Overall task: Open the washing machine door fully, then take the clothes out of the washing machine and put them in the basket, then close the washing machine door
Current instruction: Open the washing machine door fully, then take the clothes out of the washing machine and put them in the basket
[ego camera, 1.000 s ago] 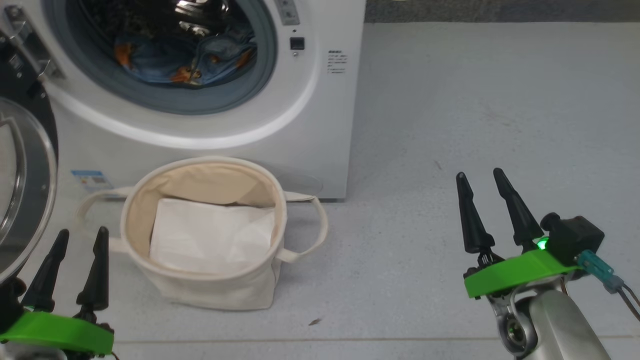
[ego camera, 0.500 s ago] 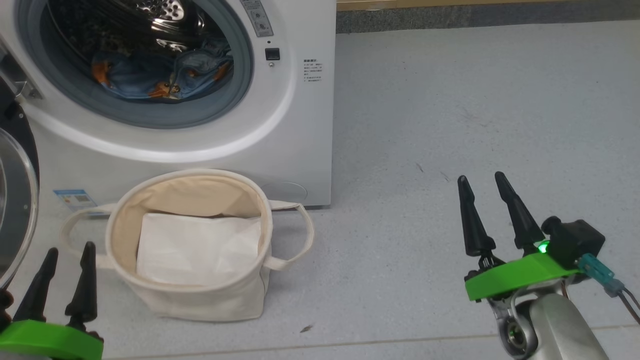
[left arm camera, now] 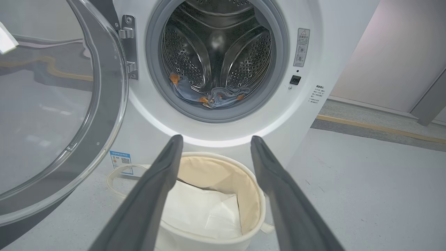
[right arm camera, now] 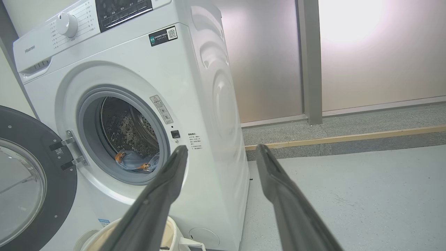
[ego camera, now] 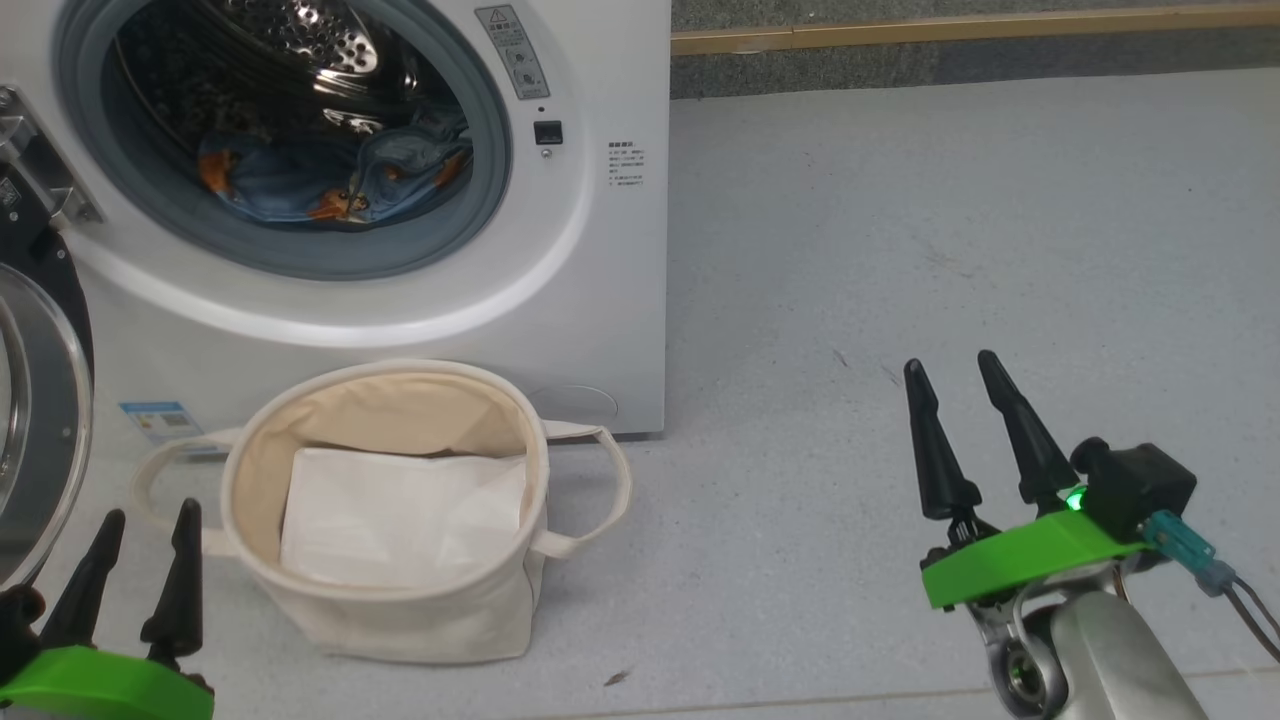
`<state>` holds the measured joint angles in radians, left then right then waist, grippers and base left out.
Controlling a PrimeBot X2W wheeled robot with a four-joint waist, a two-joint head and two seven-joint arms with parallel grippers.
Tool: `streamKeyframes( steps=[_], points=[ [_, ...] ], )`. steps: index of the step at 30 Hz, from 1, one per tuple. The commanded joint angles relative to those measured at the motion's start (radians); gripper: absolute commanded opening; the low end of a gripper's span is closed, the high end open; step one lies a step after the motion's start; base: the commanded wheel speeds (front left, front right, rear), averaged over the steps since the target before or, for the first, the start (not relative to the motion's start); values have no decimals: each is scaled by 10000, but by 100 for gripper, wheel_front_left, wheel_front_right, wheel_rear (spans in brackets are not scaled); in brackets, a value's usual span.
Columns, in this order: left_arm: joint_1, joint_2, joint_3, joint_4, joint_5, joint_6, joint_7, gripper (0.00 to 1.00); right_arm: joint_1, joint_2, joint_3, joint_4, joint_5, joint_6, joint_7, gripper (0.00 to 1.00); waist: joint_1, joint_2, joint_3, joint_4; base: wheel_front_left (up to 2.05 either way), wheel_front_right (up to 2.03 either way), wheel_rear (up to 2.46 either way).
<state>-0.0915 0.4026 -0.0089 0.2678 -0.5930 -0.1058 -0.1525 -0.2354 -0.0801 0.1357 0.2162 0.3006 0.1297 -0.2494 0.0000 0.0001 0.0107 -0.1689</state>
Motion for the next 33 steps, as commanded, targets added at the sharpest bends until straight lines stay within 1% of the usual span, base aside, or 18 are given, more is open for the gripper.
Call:
streamKeyframes(
  steps=[1, 5, 12, 16, 29, 33],
  points=[
    [-476, 443, 414, -226, 15, 37, -83, 100, -64, -28, 229, -291, -60, 10, -124, 100, 0, -1, -7, 1, 0, 0, 0],
    [-492, 482, 478, -150, -51, 55, -148, 100, -5, -15, 235, -269, -73, 10, -124, 100, 0, -1, -5, -10, 0, 0, 0],
    [-623, 624, 687, -52, 14, 290, -381, 100, 36, -2, 194, -241, -121, 10, -124, 100, 0, -1, 32, 37, 0, 0, 0],
    [-719, 661, 639, 4, 28, 303, -371, 100, 20, 7, 169, -251, -118, 10, -124, 100, 0, -1, 54, 83, 0, 0, 0],
    [-846, 636, 406, -37, -349, 97, -228, 100, -35, -47, 244, -172, -137, 10, -124, 100, 0, -1, 8, 91, 1, 0, -1],
    [-868, 697, 394, -162, -494, 40, -192, 100, -14, -43, 259, -124, -103, 10, -124, 100, 0, -1, 22, 114, 63, -21, -42]
  ],
)
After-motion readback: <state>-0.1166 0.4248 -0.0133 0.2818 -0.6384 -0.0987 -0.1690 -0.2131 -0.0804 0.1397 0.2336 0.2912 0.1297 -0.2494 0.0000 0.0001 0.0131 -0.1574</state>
